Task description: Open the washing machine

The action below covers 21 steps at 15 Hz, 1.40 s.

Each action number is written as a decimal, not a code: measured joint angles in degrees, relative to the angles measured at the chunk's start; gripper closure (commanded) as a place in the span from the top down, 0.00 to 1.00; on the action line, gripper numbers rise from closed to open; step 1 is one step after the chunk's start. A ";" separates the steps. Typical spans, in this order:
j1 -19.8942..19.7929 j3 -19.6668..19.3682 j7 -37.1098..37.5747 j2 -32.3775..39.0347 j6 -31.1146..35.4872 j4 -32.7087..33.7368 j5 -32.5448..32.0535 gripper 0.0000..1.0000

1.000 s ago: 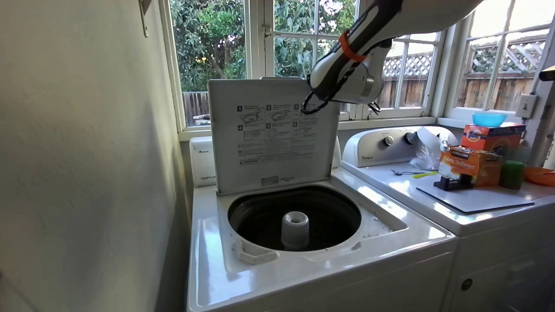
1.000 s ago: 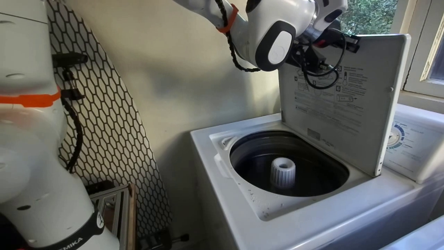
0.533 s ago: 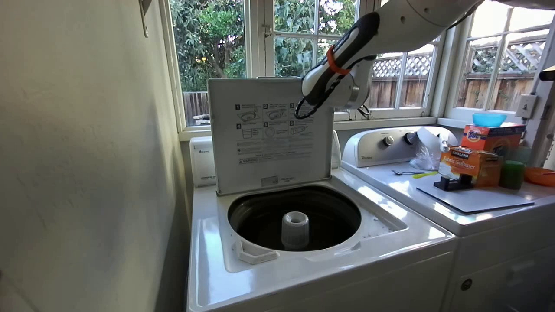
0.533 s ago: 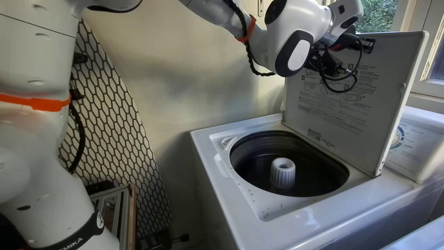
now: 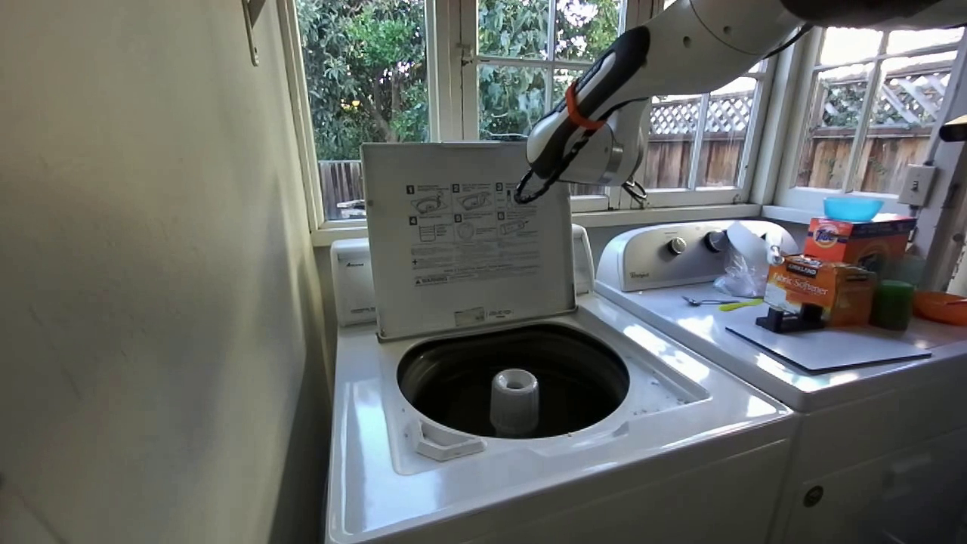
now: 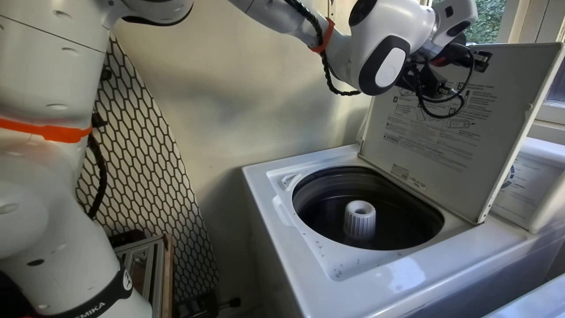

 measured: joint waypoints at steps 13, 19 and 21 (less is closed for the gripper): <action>6.41 -1.10 10.04 -21.51 -58.55 -1.92 -9.25 1.00; -0.18 7.33 15.06 -23.32 -81.55 0.11 -9.28 1.00; -1.52 8.27 16.83 -22.81 -86.05 0.77 -9.45 1.00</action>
